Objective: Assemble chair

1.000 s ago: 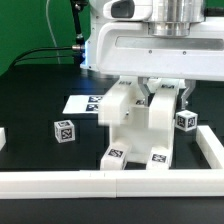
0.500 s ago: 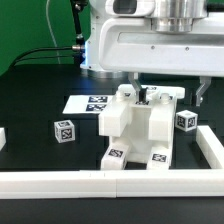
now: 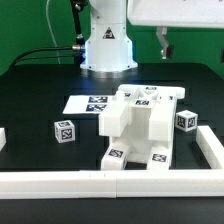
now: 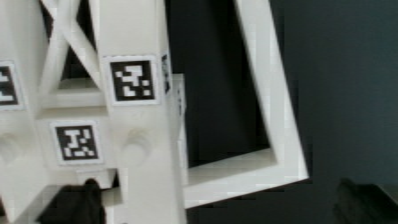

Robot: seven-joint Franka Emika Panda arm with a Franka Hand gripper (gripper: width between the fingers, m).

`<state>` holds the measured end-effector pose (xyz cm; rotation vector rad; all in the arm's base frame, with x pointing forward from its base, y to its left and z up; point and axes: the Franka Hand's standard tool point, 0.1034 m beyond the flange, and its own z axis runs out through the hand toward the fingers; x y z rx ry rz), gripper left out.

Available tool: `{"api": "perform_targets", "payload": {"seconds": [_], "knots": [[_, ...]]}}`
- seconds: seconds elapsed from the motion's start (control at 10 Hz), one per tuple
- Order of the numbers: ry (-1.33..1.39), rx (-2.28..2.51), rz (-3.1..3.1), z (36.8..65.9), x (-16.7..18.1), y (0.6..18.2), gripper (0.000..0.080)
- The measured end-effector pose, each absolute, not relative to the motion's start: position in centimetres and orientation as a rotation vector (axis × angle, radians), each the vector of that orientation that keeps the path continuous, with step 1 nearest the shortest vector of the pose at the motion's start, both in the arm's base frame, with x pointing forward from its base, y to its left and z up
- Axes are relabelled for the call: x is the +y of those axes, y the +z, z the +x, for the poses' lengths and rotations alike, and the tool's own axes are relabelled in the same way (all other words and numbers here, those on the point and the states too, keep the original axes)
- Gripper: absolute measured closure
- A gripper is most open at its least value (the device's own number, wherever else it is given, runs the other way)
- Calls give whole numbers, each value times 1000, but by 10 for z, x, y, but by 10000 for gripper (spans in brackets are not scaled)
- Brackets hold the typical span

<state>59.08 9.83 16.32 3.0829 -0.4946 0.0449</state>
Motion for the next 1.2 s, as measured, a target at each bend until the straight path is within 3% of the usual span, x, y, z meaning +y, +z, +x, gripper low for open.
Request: {"api": "perform_targets", "payload": {"seconds": [0.4,0.7,1.2], "knots": [[6,-805,3029,581,108,158,151],[-8,-1017,2964,553,143,152,151],[-22,-1148,2930,542,143,146,151]]}}
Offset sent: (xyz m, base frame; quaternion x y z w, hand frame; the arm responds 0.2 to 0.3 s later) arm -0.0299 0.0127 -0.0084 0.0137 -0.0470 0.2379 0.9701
